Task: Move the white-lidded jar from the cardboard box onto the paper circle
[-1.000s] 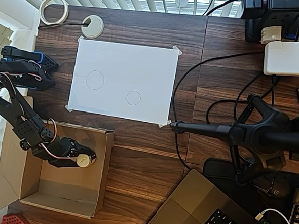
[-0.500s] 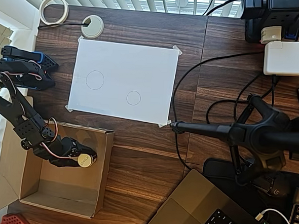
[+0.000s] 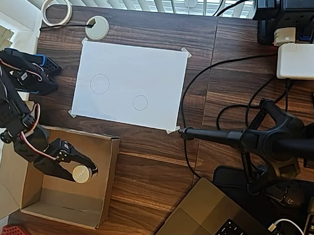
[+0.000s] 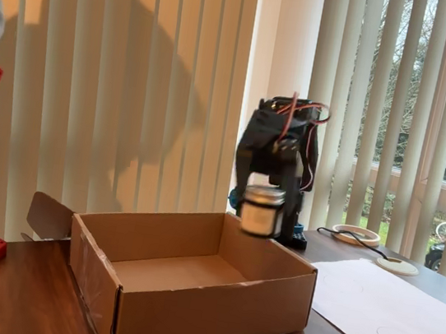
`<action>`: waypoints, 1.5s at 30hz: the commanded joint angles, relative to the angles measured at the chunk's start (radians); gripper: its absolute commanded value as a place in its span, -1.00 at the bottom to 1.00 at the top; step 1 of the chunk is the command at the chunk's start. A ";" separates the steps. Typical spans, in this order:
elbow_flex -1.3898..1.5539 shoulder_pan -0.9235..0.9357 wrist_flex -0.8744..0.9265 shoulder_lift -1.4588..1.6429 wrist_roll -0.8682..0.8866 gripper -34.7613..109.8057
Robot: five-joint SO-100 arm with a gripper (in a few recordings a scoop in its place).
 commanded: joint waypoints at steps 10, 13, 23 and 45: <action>0.149 -0.416 -0.083 0.195 0.098 -0.43; 0.241 -0.474 -0.143 0.198 0.087 -0.43; 0.486 -0.551 -0.379 0.176 0.041 -0.44; 0.612 -0.545 -0.805 -0.143 -0.051 -0.44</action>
